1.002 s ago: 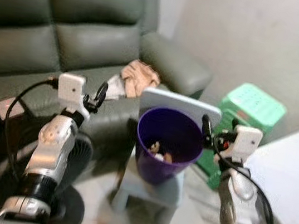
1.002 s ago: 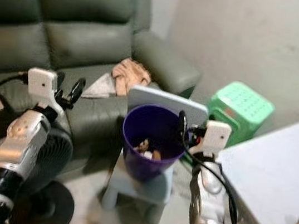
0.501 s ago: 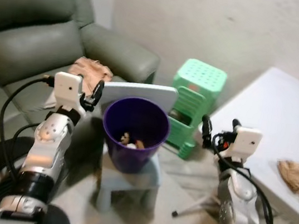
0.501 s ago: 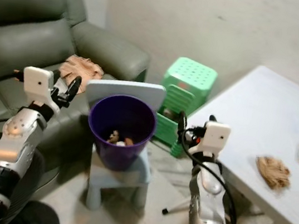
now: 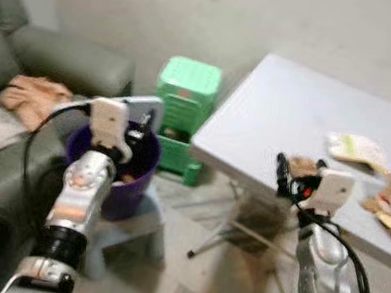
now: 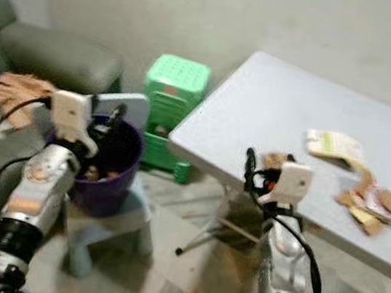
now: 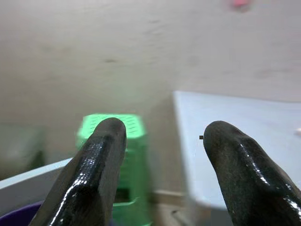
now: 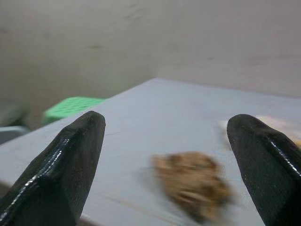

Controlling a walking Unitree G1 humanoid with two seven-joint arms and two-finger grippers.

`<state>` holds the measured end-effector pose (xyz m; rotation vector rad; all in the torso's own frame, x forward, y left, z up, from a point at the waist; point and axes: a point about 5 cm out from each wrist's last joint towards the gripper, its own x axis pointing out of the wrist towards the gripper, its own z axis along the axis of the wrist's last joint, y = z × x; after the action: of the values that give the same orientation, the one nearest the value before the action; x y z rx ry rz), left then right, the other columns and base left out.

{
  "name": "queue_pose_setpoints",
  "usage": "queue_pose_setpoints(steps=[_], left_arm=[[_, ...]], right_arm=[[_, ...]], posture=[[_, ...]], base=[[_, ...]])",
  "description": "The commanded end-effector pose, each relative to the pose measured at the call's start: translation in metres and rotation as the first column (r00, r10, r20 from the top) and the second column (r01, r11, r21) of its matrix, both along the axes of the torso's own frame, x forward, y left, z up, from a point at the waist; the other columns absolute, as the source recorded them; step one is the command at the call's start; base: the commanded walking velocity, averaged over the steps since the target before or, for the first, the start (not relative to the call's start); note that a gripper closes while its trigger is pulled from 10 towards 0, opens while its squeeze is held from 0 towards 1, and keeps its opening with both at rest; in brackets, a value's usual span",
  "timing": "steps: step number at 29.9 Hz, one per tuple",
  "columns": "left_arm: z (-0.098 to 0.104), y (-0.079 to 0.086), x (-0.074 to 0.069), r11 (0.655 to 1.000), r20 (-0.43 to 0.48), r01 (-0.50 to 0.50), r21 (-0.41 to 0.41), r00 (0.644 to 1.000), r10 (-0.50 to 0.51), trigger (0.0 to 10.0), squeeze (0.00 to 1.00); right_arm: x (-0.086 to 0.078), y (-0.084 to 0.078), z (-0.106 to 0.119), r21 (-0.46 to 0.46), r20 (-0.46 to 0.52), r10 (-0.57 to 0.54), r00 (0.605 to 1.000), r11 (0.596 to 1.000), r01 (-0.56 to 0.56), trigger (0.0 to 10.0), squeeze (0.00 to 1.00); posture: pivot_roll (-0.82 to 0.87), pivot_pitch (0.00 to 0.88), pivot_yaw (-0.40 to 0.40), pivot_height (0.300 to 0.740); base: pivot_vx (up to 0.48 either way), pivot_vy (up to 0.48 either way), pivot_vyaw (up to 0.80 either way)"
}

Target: Picking trash to rubbish bin

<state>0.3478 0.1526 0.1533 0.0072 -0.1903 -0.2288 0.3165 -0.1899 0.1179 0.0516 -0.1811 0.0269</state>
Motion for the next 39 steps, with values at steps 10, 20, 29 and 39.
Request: queue_pose_setpoints(steps=[10, 20, 29, 39], left_arm=[[-0.003, -0.008, -0.004, 0.999, -0.005, 0.043, -0.002, 0.999, -0.043, 10.0, 0.0], [-0.009, -0.014, -0.01, 0.996, -0.024, 0.086, -0.006, 0.996, -0.086, 10.0, 0.0], [-0.011, -0.015, -0.013, 0.994, -0.041, 0.112, 0.006, 0.993, -0.112, 10.0, 0.0], [-0.011, -0.018, -0.015, 0.99, -0.047, 0.139, -0.006, 0.989, -0.139, 10.0, 0.0]], right_arm=[[0.0, 0.003, 0.002, -0.008, -0.001, 0.022, 1.0, 1.0, -0.022, 10.0, 0.0], [-0.004, 0.005, -0.001, -0.012, -0.001, 0.033, 0.999, 0.999, -0.033, 10.0, 0.0], [-0.008, 0.009, -0.005, -0.021, -0.016, 0.053, 0.998, 0.998, -0.054, 10.0, 0.0], [-0.011, 0.009, -0.007, -0.016, -0.023, 0.049, 0.999, 0.999, -0.049, 10.0, 0.0]], posture=[[-0.03, 0.011, -0.073, 0.74], [-0.03, 0.006, -0.075, 0.74], [-0.03, 0.008, -0.076, 0.74], [-0.04, 0.014, -0.072, 0.74]], base=[[0.0, 0.0, -0.71], [0.0, 0.0, 0.0], [0.0, 0.0, 0.0], [0.0, -0.277, 0.0]])
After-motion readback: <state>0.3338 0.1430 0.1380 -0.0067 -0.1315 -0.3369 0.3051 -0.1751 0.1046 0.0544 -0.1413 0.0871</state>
